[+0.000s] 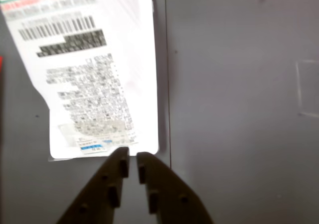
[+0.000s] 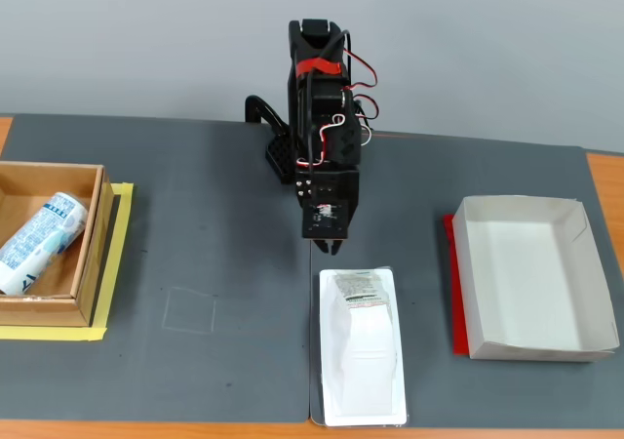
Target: Pick the sandwich and put it in the gray box
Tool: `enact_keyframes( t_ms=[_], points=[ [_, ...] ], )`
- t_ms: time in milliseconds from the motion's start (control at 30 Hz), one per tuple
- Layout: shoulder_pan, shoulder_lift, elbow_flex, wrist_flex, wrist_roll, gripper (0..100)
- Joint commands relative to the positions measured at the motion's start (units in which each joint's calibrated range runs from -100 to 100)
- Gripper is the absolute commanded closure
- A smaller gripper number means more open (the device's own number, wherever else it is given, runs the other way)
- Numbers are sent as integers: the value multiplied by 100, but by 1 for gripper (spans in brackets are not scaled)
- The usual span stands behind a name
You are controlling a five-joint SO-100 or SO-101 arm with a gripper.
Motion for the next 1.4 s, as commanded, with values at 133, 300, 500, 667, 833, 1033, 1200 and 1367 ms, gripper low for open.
enact_keyframes(
  t_ms=[133, 300, 500, 667, 833, 1033, 1200, 1367],
  points=[
    [-66, 1164, -1460, -82, -27, 98],
    [-89, 2079, -2437, -82, -27, 98],
    [-380, 3080, -3441, -47, -27, 98],
    [-544, 3800, -4002, -39, -27, 98],
    [-618, 4326, -4517, -4, 10, 98],
    [-618, 4894, -5060, 5, 15, 98],
    [-618, 5038, -5223, 14, 4, 98],
    [-618, 5089, -5196, 22, 30, 98]
  ],
)
